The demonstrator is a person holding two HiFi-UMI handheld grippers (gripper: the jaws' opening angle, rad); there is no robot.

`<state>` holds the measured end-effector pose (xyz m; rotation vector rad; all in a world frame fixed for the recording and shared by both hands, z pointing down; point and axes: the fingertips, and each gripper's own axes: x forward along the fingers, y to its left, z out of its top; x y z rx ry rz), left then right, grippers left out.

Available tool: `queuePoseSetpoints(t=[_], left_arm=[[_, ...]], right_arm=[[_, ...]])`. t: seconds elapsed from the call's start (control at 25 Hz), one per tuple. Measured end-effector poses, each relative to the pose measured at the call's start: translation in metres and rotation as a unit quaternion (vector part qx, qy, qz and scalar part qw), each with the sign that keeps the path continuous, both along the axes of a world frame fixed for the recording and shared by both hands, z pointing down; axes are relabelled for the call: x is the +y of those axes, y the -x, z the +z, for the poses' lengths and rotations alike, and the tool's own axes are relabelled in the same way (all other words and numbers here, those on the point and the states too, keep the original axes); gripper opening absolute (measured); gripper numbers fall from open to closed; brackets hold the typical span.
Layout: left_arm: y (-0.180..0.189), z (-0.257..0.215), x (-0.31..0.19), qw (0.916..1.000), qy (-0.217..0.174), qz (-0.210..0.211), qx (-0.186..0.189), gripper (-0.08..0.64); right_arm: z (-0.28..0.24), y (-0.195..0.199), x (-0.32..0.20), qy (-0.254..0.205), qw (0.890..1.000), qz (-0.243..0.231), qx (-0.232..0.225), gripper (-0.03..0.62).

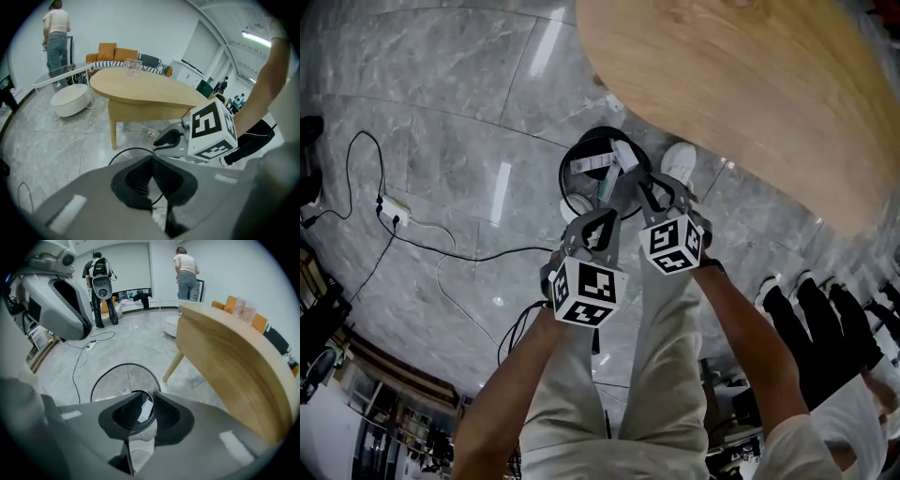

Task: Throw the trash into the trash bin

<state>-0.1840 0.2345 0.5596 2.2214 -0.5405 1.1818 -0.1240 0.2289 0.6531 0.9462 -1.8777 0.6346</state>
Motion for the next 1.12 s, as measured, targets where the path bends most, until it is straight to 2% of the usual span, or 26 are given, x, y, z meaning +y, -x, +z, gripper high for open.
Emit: queuePoseSetpoints(t=[0.08, 0.12, 0.28, 0.68, 0.88, 1.04, 1.12], left_arm=[[-0.005, -0.012, -0.003, 1.0000, -0.006, 0.003, 0.002, 0.000], [-0.007, -0.018, -0.003, 1.0000, -0.008, 0.005, 0.003, 0.000], [-0.021, -0.045, -0.009, 0.9996, -0.020, 0.017, 0.008, 0.000], [-0.051, -0.132, -0.025, 0.9977, -0.050, 0.035, 0.030, 0.000], [-0.067, -0.182, -0.038, 0.9963, -0.069, 0.028, 0.044, 0.000], [-0.077, -0.225, -0.041, 0.9958, -0.056, 0.024, 0.069, 0.000], [-0.081, -0.246, -0.042, 0.9949, -0.063, 0.027, 0.074, 0.000]], right_arm=[[-0.022, -0.001, -0.001, -0.013, 1.000, 0.002, -0.009, 0.033], [-0.033, 0.000, 0.000, -0.016, 1.000, 0.001, -0.016, 0.026], [-0.075, -0.005, 0.002, -0.026, 0.999, 0.005, -0.037, 0.026], [-0.192, -0.044, -0.008, -0.051, 0.992, 0.087, -0.075, 0.026], [-0.247, -0.069, -0.011, -0.067, 0.987, 0.119, -0.083, 0.026], [-0.290, -0.088, -0.011, -0.080, 0.984, 0.140, -0.077, 0.026], [-0.311, -0.096, -0.011, -0.091, 0.982, 0.146, -0.076, 0.026]])
